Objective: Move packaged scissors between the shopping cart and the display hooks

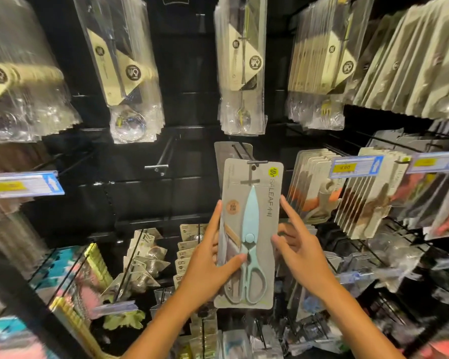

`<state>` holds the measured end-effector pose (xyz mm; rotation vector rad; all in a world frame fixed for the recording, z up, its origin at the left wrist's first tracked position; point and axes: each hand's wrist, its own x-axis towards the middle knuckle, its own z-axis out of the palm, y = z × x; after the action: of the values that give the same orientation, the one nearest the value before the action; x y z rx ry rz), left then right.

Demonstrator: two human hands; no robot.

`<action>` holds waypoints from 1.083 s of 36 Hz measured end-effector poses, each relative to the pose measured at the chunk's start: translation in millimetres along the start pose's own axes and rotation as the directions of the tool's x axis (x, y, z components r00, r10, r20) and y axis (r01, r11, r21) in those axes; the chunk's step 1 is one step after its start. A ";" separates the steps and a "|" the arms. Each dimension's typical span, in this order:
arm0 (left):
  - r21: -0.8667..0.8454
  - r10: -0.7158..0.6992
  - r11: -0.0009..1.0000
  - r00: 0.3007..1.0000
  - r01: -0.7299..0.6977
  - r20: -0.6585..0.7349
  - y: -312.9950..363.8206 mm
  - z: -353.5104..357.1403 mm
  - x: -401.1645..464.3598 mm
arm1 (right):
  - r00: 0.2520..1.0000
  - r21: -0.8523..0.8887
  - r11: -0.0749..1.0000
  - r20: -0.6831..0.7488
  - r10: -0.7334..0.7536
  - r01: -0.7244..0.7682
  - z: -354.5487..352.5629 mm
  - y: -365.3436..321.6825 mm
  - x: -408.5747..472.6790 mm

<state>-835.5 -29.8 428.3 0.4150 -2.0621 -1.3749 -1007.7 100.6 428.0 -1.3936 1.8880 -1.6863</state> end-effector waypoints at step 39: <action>0.287 -0.200 0.935 0.978 0.206 -0.052 -36.0 -6.0 138.8 | 0.981 -0.216 0.975 0.194 -0.013 0.056 35.4 86.0 157.8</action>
<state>-939.8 -127.6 441.5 0.7852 -2.2615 -1.1711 -1103.8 -53.6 404.3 -1.6165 1.9975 -1.3319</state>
